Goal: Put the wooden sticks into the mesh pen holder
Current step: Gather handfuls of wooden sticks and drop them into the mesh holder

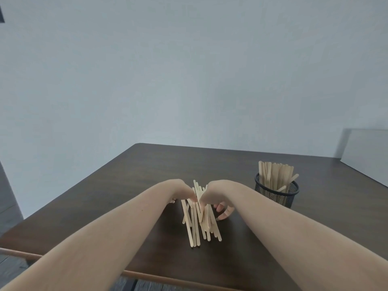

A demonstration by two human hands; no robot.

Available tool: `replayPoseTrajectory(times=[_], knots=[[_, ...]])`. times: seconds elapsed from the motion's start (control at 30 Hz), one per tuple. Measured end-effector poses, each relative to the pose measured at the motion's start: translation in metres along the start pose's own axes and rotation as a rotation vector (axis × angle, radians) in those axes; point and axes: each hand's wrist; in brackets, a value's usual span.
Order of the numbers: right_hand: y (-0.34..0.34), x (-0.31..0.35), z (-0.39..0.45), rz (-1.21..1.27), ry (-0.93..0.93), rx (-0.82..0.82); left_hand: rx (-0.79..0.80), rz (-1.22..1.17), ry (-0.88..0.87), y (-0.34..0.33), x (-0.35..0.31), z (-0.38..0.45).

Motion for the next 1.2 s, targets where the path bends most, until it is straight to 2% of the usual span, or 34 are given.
replayPoseTrajectory(times=[0.07,0.17,0.23,0.37,0.6,0.9,1.07,1.2], knots=[[0.001,0.000,-0.003,-0.022,-0.003,0.012,0.003,-0.008,-0.005,-0.001,-0.001,-0.002],[0.003,0.000,-0.018,0.021,0.121,-0.058,-0.028,0.028,-0.027,-0.005,-0.004,-0.004],[0.003,0.003,-0.022,-0.035,0.171,-0.062,-0.044,0.050,-0.031,-0.006,-0.005,-0.005],[0.000,0.007,-0.007,-0.093,-0.026,0.015,-0.036,0.056,-0.017,-0.007,-0.003,-0.004],[0.000,0.012,-0.004,-0.057,-0.055,0.002,-0.042,0.071,-0.023,-0.005,-0.003,-0.005],[0.002,0.022,-0.024,-0.265,-0.067,0.049,-0.023,0.117,-0.048,-0.004,-0.007,-0.008],[0.004,0.028,-0.052,-0.490,0.150,0.035,-0.030,0.194,-0.047,-0.003,-0.008,-0.006],[-0.004,0.034,-0.043,-0.687,0.152,0.027,-0.027,0.246,-0.051,0.000,-0.007,-0.004]])
Point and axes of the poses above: each hand's wrist, its own z-axis towards the middle knuckle, its own y-axis out of the back of the hand, x = y × z, and after that the axes turned 8 degrees about y, right-handed
